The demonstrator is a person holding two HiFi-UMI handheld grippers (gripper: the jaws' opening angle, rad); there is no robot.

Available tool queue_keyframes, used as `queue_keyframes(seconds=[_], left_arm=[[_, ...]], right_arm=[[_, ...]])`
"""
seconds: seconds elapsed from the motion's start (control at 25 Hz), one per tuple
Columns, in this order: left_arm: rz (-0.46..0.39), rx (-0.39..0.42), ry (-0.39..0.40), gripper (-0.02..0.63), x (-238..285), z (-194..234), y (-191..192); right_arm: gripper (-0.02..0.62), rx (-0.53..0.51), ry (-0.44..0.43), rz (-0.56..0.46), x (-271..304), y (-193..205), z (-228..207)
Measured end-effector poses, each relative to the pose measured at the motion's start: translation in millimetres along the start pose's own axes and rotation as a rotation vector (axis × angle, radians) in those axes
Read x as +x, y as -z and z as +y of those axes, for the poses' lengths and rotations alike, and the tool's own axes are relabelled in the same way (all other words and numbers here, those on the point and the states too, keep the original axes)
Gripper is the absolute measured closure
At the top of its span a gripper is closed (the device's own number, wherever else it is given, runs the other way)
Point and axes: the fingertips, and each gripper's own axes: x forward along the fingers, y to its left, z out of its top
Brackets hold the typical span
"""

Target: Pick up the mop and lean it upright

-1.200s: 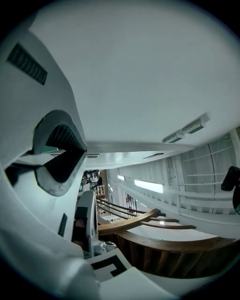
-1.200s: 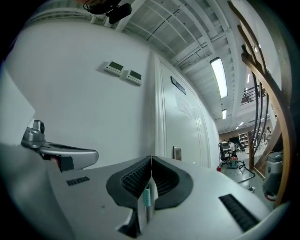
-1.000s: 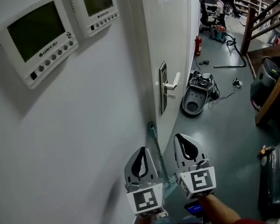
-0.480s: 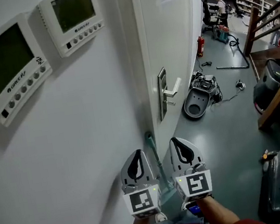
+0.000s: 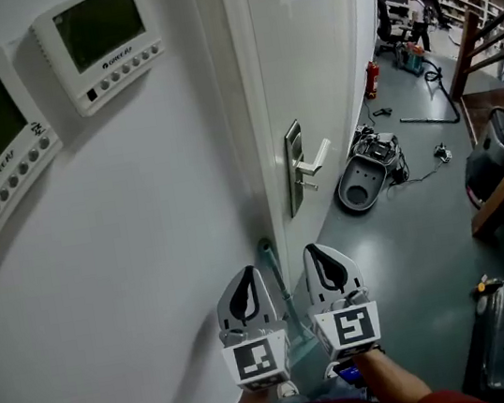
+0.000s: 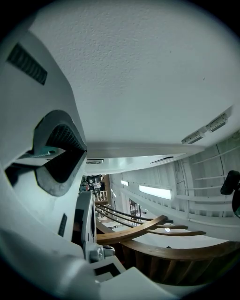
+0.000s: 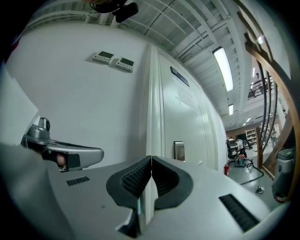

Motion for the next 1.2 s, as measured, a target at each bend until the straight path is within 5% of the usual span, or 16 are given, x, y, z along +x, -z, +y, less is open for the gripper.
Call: queue_keyframes(seconds=[0.24, 0.76, 1.2], left_arm=[[-0.002, 0.005, -0.016, 0.592, 1, 3, -1], [-0.016, 0.02, -0.051, 0.592, -6, 15, -8], [-0.019, 0.042, -0.089, 0.592, -16, 29, -10]], right_arm=[[0.577, -0.005, -0.027, -0.017, 13, 21, 2], [0.574, -0.016, -0.118, 0.118, 43, 87, 27], [0.479, -0.001, -0.17, 0.286, 64, 154, 49]])
